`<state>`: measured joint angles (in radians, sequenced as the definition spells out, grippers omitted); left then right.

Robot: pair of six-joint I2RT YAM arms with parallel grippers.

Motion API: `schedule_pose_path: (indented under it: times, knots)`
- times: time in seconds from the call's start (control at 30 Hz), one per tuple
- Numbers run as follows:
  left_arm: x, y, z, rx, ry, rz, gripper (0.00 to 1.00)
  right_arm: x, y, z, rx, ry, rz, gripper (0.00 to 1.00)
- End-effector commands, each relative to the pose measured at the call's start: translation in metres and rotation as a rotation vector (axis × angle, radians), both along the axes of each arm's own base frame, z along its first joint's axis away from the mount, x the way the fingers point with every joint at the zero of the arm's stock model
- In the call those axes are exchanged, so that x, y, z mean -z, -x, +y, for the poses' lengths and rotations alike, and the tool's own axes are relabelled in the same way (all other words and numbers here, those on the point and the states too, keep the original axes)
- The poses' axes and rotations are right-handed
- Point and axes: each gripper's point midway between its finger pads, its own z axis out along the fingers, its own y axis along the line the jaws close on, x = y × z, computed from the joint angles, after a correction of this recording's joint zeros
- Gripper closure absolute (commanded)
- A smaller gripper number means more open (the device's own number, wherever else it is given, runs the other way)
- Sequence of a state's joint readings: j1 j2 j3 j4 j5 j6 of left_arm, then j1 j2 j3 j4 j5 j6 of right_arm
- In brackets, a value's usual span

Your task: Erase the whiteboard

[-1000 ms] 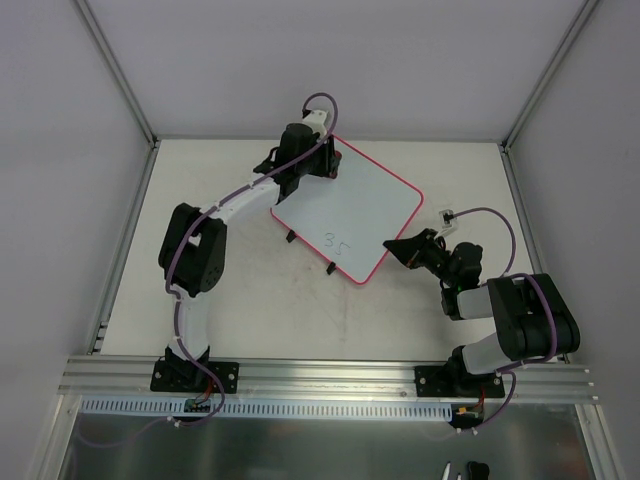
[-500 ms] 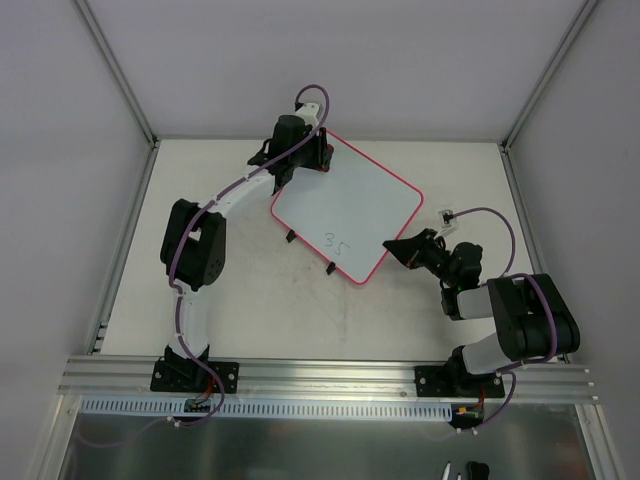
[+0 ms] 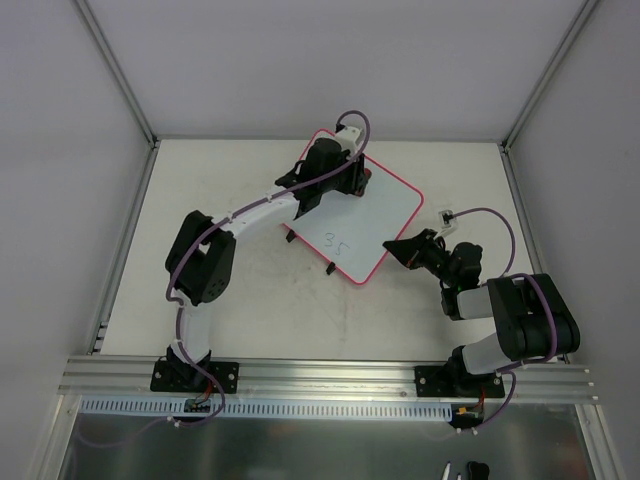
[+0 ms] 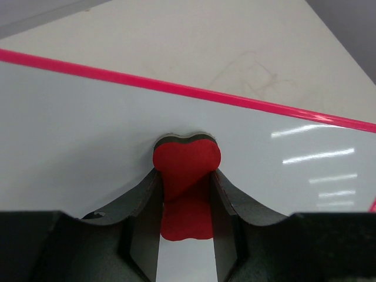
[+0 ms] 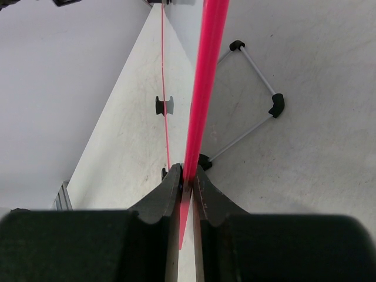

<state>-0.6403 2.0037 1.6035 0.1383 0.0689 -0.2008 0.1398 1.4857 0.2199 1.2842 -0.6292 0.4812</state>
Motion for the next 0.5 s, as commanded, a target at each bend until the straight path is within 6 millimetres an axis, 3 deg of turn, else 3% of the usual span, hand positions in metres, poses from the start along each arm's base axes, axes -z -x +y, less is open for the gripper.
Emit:
schedule_pose_path:
  times: [0.0,0.23,0.33,0.47]
  knots:
    - [-0.008,0.033,-0.032,0.085,0.027,0.0,0.82,-0.062,-0.005,0.009,-0.044,0.005,-0.338,1.0]
    - [0.018,0.061,-0.053,0.132,0.024,0.034,0.82,-0.062,-0.006,0.009,-0.045,0.004,-0.336,1.0]
    - [0.026,0.063,-0.055,0.129,0.031,0.05,0.82,-0.063,-0.005,0.01,-0.047,0.004,-0.338,1.0]
    - [0.024,0.05,-0.042,0.089,0.019,0.032,0.82,-0.062,-0.005,0.01,-0.047,0.004,-0.335,1.0]
